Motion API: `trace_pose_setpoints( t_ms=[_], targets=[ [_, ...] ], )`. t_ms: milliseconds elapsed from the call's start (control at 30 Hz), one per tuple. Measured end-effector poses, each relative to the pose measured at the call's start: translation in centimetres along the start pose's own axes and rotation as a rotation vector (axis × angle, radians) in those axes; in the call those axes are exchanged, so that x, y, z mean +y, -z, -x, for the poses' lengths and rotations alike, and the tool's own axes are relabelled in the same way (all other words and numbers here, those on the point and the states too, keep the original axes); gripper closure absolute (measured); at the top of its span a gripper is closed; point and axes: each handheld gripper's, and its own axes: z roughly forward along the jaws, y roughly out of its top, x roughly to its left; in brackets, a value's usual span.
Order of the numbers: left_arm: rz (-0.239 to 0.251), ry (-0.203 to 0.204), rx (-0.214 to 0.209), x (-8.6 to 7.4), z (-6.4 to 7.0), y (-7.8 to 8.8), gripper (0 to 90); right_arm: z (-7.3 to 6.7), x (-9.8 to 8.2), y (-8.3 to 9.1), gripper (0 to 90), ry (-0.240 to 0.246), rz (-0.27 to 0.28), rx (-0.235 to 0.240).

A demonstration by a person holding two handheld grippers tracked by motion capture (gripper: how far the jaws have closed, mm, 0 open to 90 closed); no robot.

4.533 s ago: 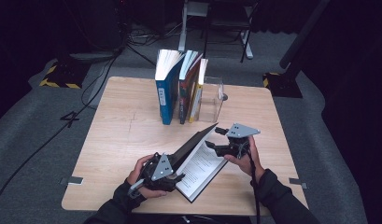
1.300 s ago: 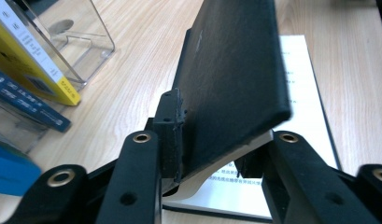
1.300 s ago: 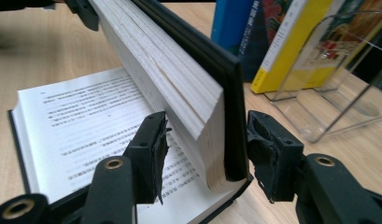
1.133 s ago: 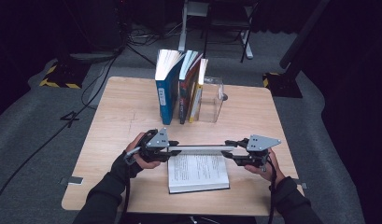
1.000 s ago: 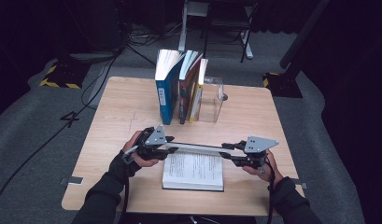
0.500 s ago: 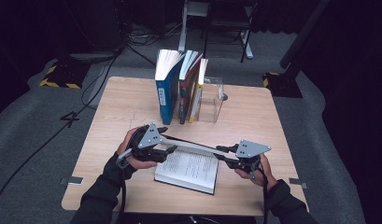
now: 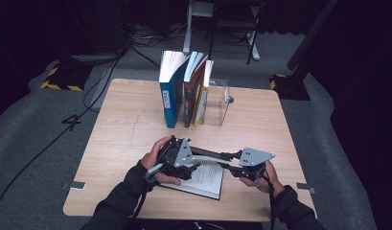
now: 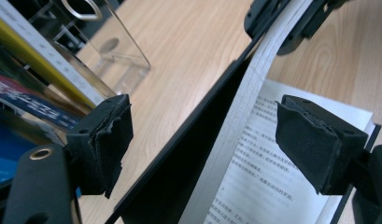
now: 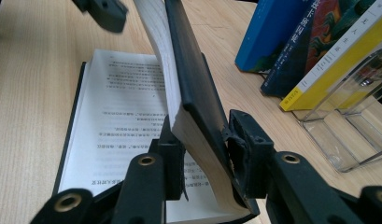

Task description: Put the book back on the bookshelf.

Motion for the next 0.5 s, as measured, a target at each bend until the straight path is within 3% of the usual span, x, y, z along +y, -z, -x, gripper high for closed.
trace_pose_setpoints(
  t_ms=[133, 167, 367, 467, 500],
  targets=[
    [-0.079, 0.011, 0.010, -0.4, 0.2, -1.5, 21.9, -0.1, 0.0, 0.0, 66.8, 0.015, -0.005, 0.006],
    [-0.077, -0.004, 0.032, -0.5, 0.3, -1.6, 22.2, -0.2, 0.0, -0.1, 66.1, 0.015, -0.006, 0.009],
    [-0.065, 0.030, 0.003, -0.6, 0.0, -1.3, 30.2, -0.2, 0.0, -0.1, 65.8, 0.014, -0.004, 0.007],
    [-0.064, 0.054, -0.028, -0.7, -0.3, -1.1, 37.1, -0.2, -0.1, -0.2, 65.7, 0.008, -0.001, 0.000],
    [-0.058, 0.056, -0.051, -0.8, -0.4, -1.0, 45.3, -0.2, -0.1, -0.2, 65.4, 0.002, 0.001, -0.003]
  ],
)
